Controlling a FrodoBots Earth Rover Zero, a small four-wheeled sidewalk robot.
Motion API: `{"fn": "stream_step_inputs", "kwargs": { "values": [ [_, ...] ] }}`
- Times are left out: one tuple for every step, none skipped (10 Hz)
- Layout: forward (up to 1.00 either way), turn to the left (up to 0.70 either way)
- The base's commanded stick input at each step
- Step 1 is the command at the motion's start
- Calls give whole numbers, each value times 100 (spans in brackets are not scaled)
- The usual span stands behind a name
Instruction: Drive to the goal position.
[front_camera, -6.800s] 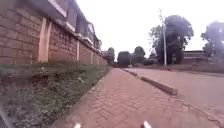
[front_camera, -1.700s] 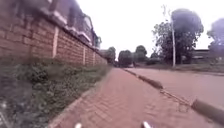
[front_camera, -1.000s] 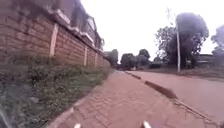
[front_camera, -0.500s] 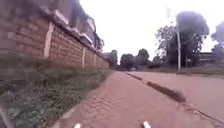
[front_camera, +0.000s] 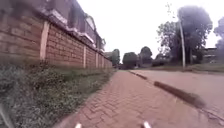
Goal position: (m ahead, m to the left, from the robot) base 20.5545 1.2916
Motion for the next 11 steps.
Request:
{"fn": "stream_step_inputs", "kwargs": {
  "values": [
    [70,0],
    [70,0],
    [70,2],
    [70,3],
    [70,-35],
    [70,-35],
    [70,-21],
    [70,-2],
    [70,-35],
    [70,-35],
    [70,-35]
  ]
}}
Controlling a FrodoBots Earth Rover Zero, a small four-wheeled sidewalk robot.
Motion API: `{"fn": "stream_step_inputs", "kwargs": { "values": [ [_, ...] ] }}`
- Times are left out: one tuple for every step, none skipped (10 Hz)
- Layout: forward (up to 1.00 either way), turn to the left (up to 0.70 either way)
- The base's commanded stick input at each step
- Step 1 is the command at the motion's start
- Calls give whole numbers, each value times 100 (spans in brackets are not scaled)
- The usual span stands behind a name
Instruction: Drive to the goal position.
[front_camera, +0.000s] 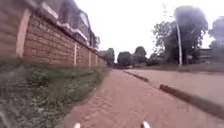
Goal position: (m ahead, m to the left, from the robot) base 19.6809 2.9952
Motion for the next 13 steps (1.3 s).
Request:
{"fn": "stream_step_inputs", "kwargs": {
  "values": [
    [70,-35],
    [70,-35],
    [70,-35],
    [70,-35],
    [70,-35],
    [70,-35],
    [70,5],
    [70,5],
    [70,5],
    [70,3],
    [70,2],
    [70,0],
    [70,0]
  ]
}}
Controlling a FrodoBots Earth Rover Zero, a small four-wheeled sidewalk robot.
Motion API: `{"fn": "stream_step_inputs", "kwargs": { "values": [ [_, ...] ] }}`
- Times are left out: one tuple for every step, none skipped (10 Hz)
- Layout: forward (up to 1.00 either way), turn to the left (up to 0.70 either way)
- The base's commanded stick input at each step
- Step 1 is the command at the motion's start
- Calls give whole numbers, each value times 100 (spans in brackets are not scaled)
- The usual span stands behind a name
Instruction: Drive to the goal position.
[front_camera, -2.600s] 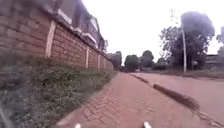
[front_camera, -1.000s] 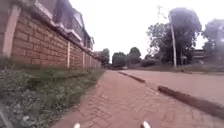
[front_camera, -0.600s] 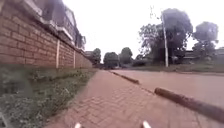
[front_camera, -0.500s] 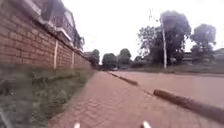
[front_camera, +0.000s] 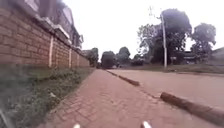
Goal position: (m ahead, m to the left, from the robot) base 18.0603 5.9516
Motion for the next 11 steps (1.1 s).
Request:
{"fn": "stream_step_inputs", "kwargs": {
  "values": [
    [70,0],
    [70,0],
    [70,0],
    [70,0],
    [70,0],
    [70,9],
    [70,8],
    [70,6],
    [70,5],
    [70,11],
    [70,9]
  ]
}}
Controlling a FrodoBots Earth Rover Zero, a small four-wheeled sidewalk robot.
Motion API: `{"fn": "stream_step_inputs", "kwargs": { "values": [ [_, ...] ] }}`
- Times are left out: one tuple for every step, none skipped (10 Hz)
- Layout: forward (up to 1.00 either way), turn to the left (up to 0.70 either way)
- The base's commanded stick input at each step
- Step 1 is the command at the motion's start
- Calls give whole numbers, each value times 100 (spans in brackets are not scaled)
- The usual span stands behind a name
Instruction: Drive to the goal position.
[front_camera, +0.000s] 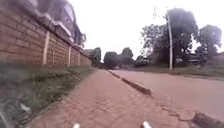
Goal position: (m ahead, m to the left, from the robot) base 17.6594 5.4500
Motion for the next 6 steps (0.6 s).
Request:
{"fn": "stream_step_inputs", "kwargs": {
  "values": [
    [70,0],
    [70,2],
    [70,4],
    [70,3],
    [70,1],
    [70,26]
  ]
}}
